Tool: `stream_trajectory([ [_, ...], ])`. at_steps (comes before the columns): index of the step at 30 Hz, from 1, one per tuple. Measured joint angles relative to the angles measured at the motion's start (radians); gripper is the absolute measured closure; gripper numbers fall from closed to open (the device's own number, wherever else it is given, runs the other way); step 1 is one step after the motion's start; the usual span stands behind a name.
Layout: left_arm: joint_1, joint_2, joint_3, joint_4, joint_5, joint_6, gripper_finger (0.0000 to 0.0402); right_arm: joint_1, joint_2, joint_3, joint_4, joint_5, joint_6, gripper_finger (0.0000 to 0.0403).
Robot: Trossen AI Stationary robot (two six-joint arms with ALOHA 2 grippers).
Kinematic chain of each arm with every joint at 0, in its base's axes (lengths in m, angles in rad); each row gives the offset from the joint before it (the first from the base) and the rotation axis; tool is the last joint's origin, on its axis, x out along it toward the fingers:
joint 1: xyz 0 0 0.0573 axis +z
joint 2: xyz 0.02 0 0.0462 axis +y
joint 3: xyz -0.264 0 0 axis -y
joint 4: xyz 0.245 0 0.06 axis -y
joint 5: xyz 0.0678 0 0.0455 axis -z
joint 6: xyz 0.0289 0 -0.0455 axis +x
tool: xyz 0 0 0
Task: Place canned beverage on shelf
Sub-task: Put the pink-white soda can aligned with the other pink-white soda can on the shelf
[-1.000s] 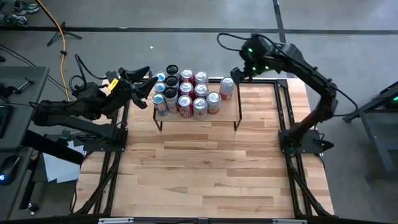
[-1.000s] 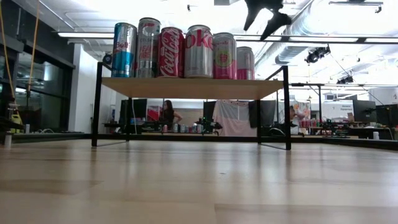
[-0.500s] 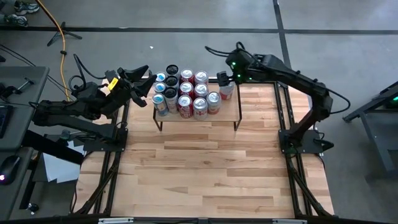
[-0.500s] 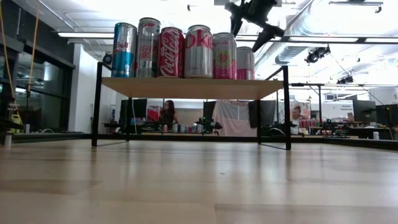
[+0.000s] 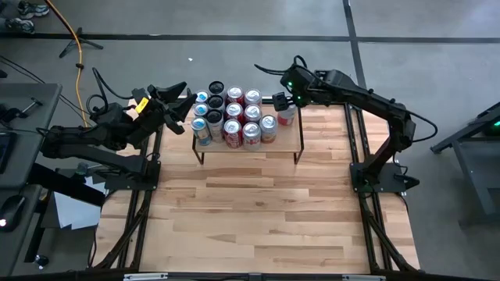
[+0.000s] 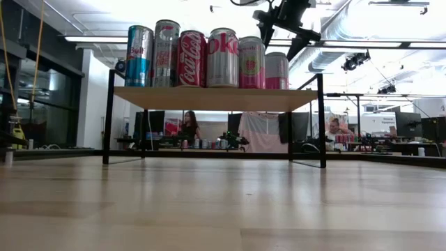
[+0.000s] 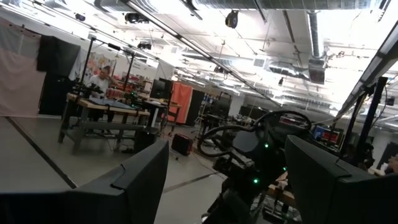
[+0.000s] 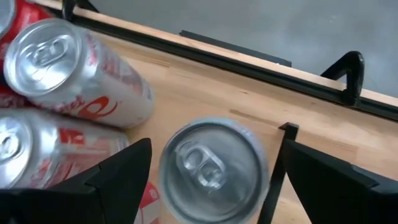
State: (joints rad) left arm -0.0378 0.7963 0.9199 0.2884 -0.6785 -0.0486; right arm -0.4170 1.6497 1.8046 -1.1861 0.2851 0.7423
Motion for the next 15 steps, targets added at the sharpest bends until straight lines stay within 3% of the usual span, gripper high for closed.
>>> stream_trajectory([
  [15, 0.000, 0.000, 0.000, 0.000, 0.001, -0.003, 0.0145, 0.025, 0.049, -0.001, -0.024, 0.025, -0.009, 0.0061],
])
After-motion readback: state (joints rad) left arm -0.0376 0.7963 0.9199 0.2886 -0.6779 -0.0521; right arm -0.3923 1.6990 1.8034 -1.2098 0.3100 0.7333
